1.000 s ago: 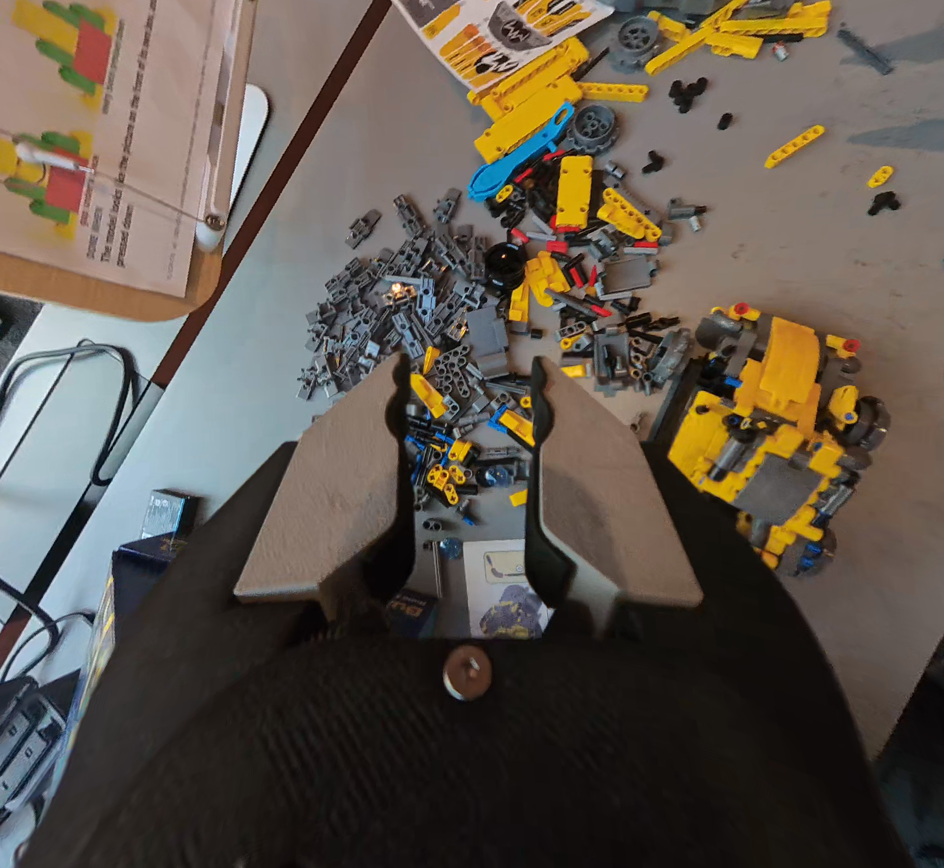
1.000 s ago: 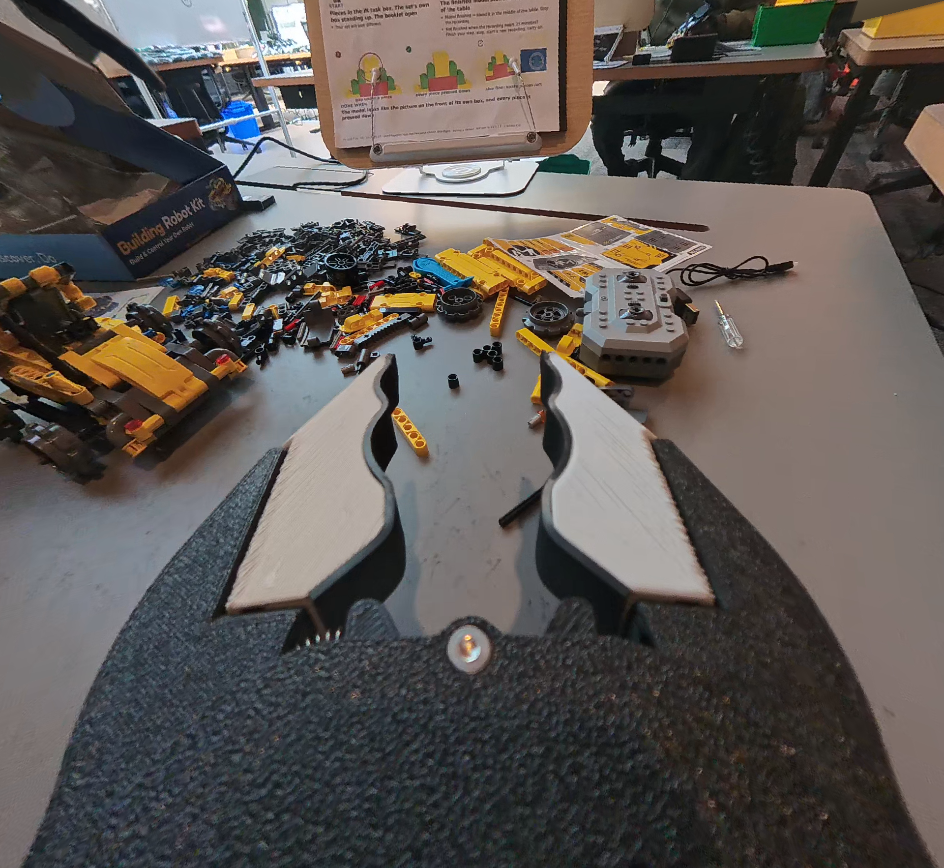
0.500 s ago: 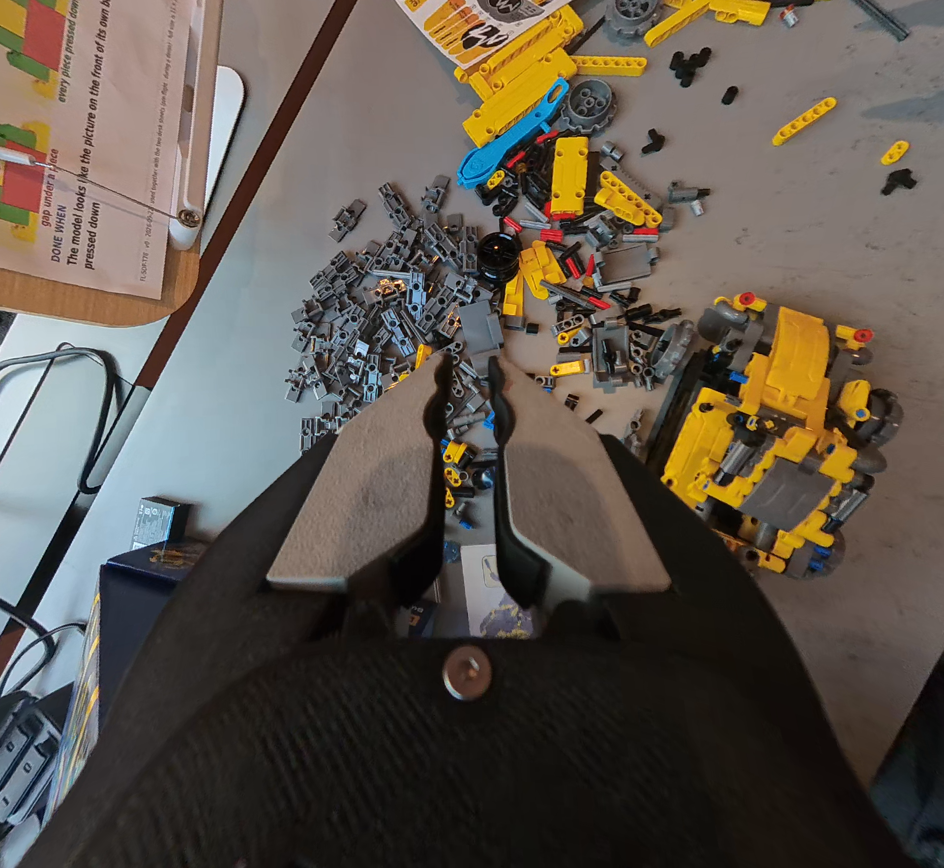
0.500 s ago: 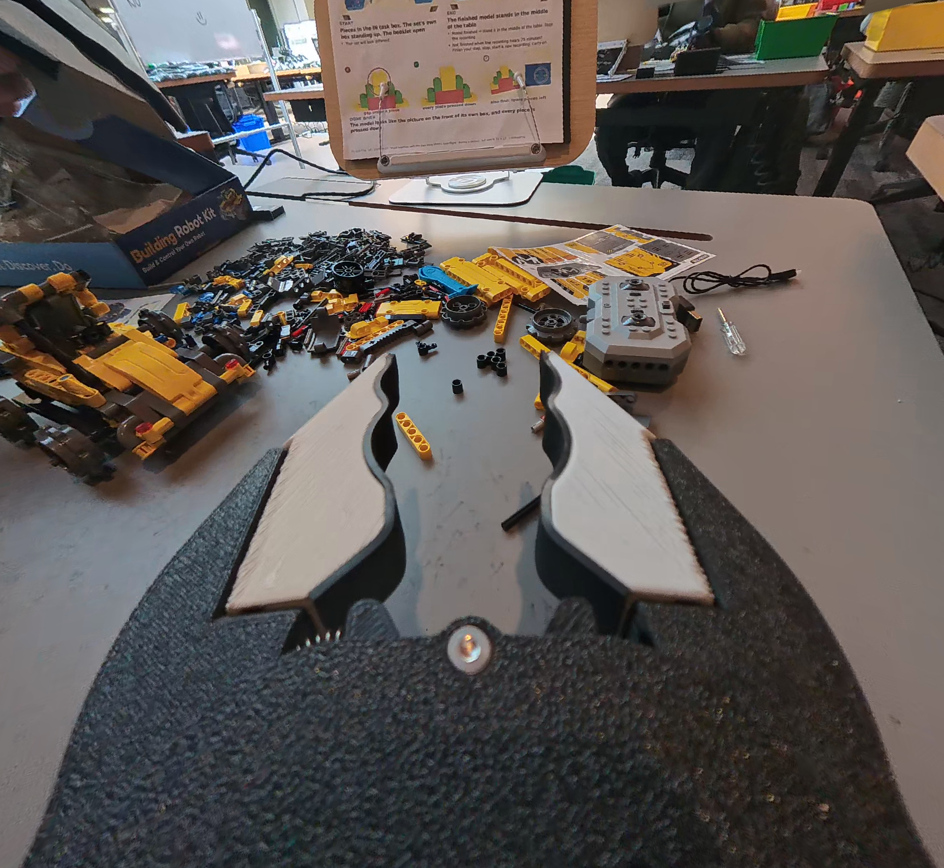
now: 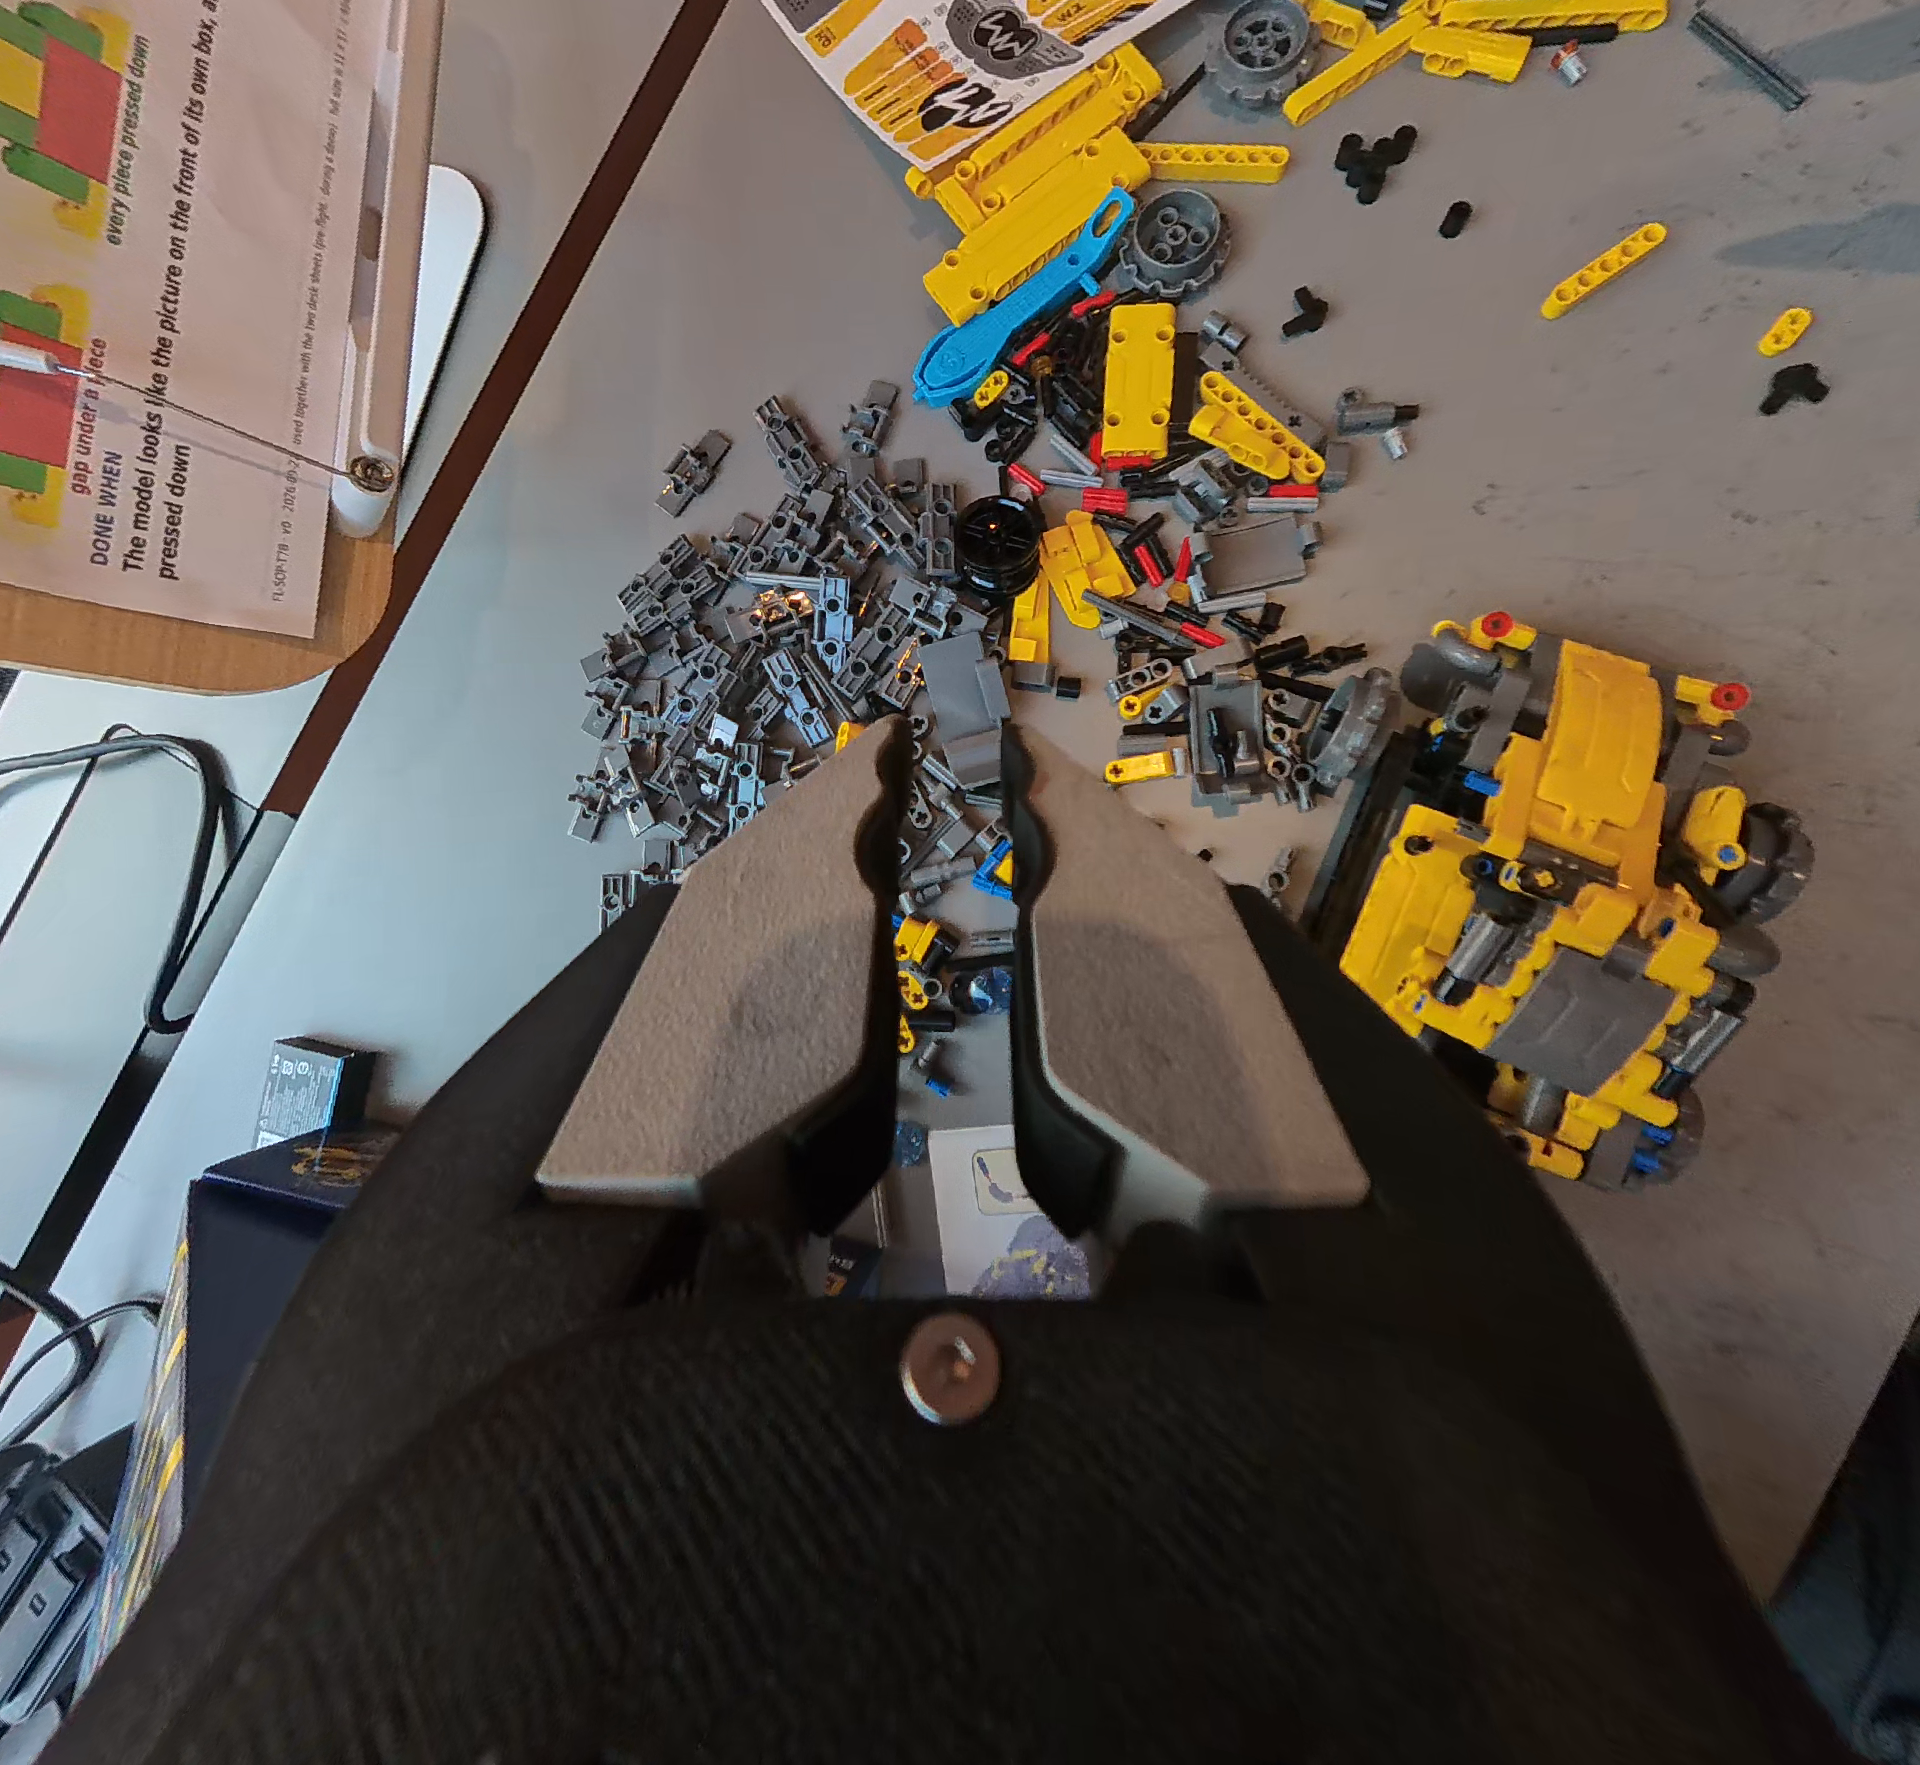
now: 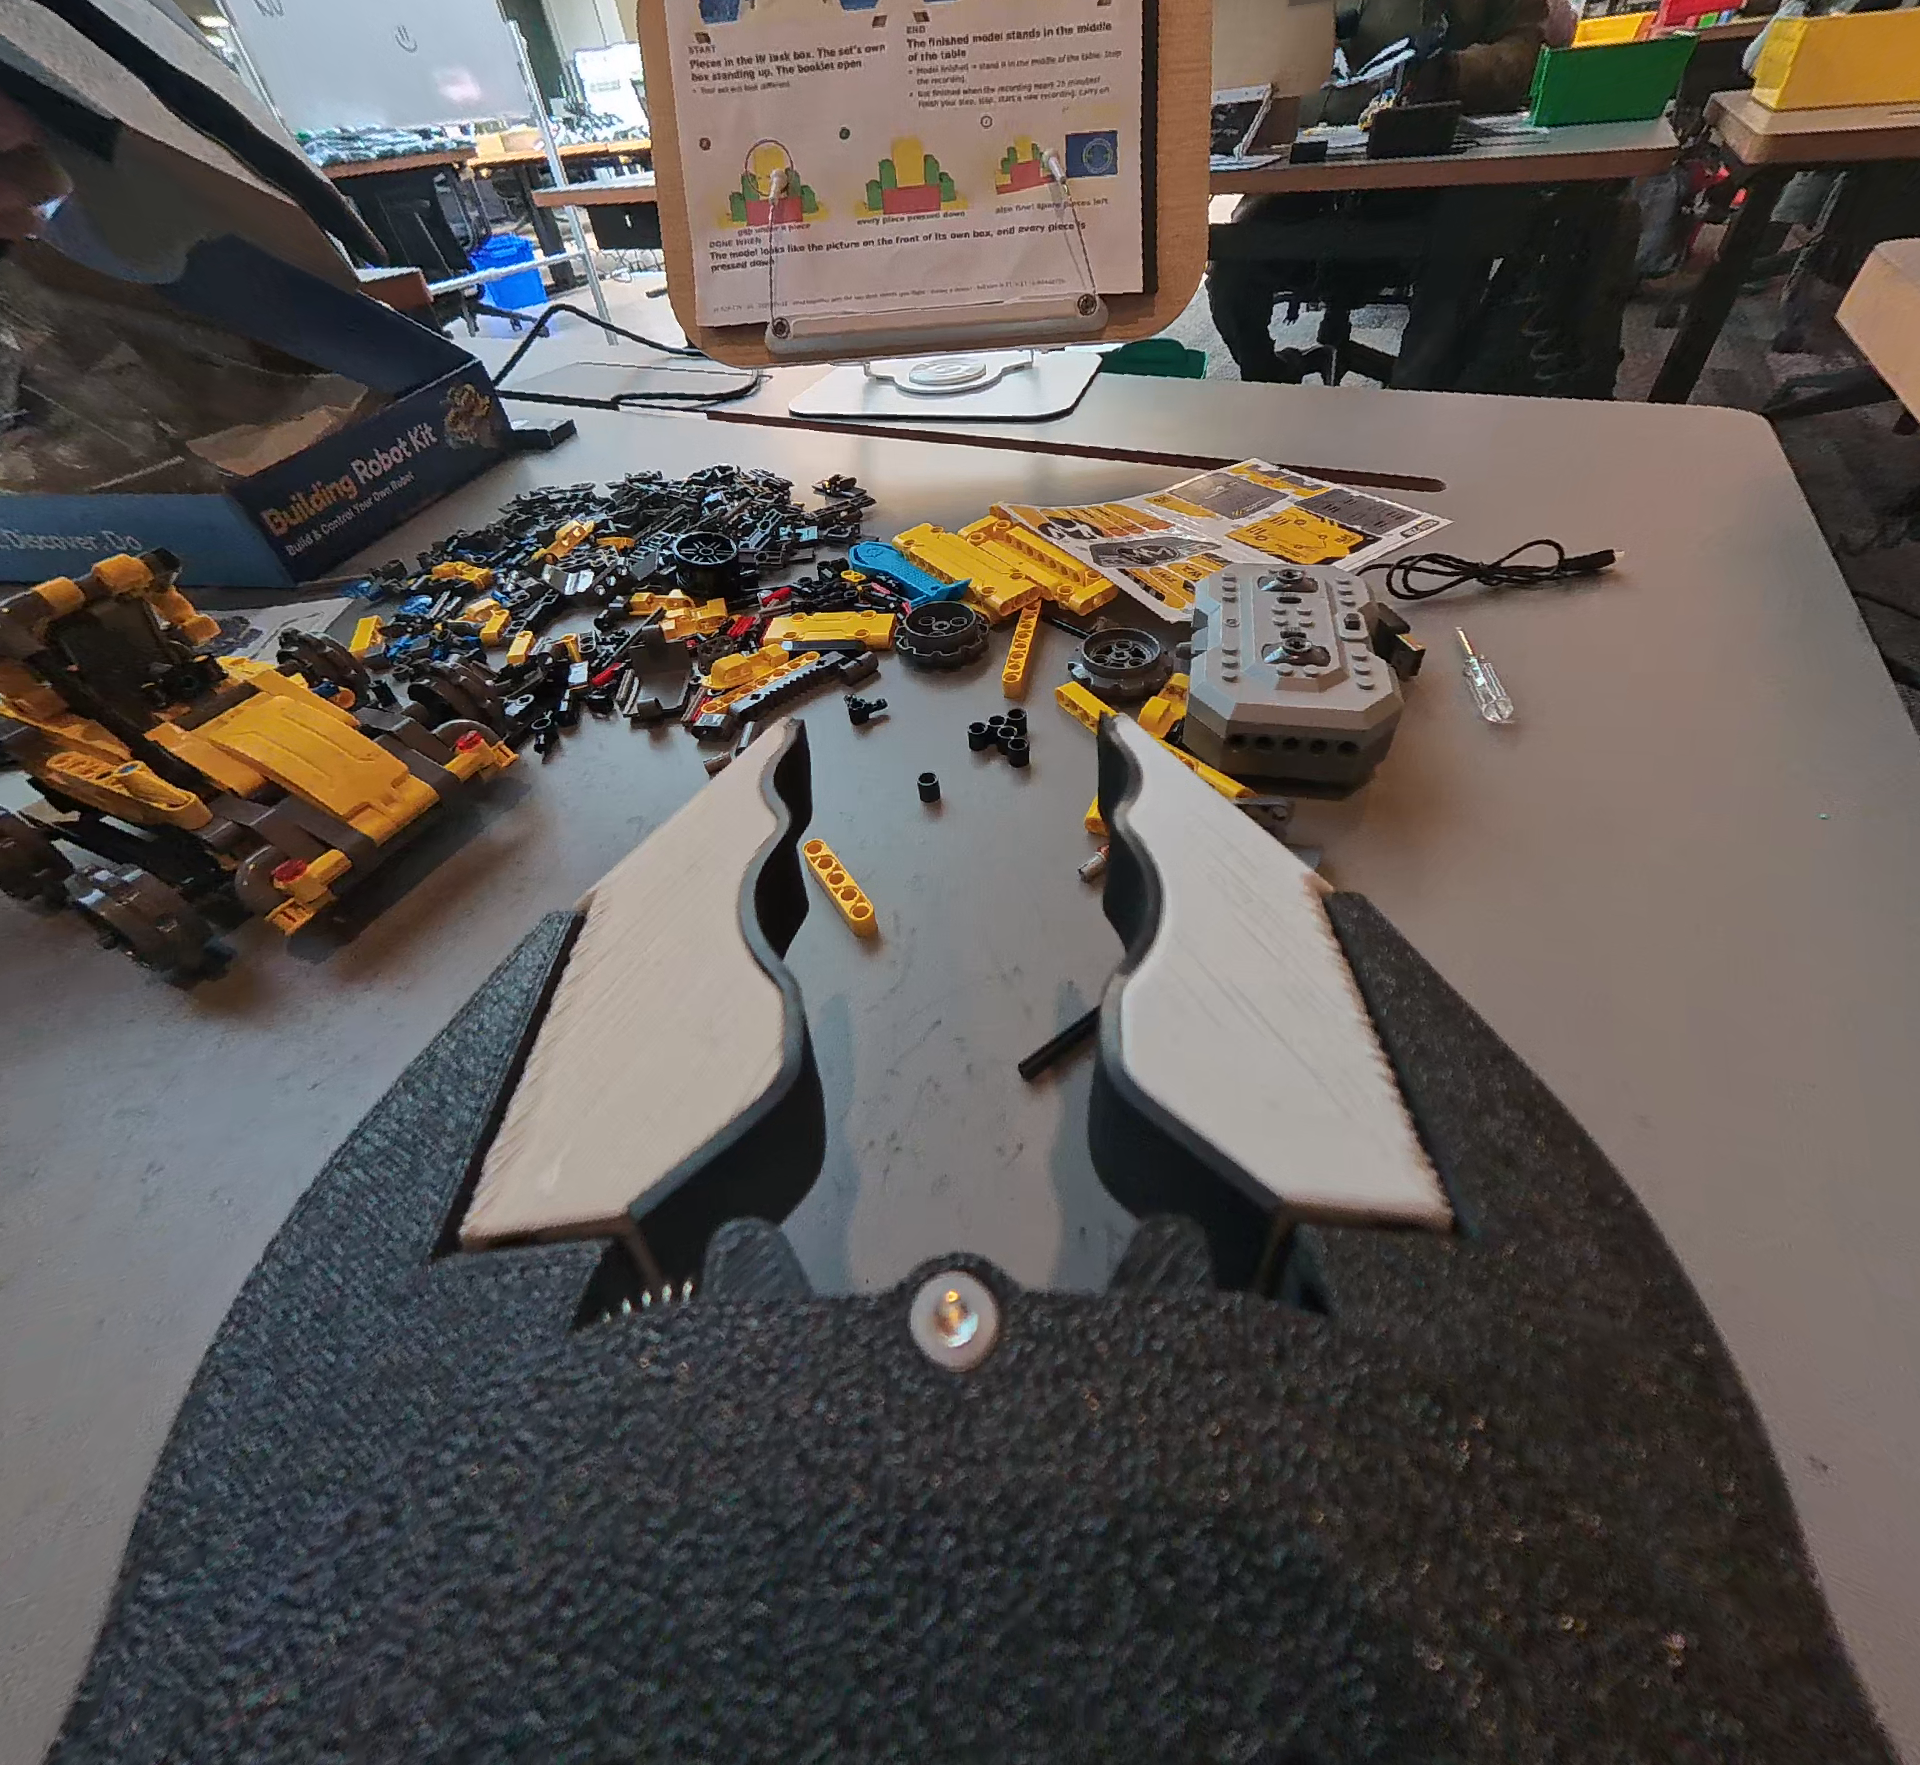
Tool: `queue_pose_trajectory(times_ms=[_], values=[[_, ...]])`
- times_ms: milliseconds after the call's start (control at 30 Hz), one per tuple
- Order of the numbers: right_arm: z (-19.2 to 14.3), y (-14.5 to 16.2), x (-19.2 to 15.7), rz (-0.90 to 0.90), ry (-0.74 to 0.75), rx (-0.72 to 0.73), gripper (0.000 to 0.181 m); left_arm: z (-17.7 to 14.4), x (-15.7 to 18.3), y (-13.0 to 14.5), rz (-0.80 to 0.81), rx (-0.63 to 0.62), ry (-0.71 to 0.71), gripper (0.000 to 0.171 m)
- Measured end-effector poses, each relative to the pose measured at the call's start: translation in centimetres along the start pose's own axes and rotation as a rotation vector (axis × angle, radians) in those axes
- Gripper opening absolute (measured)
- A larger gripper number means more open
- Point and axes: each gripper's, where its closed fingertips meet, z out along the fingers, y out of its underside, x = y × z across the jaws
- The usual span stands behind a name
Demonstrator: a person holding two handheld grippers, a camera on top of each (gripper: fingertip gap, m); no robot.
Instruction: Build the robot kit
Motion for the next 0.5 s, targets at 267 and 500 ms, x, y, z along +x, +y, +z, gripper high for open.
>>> queue_pose_trajectory(times_ms=[267, 500], values=[[-0.01, -0.02, 0.00, 0.000, -0.001, 0.001, 0.055, 0.11, 0.14, -0.10, 0.002, -0.001, 0.004, 0.014], [-0.02, -0.03, -0.02, 0.000, -0.003, 0.002, 0.055, 0.20, 0.42, -0.24, 0.014, -0.003, 0.004, 0.014]])
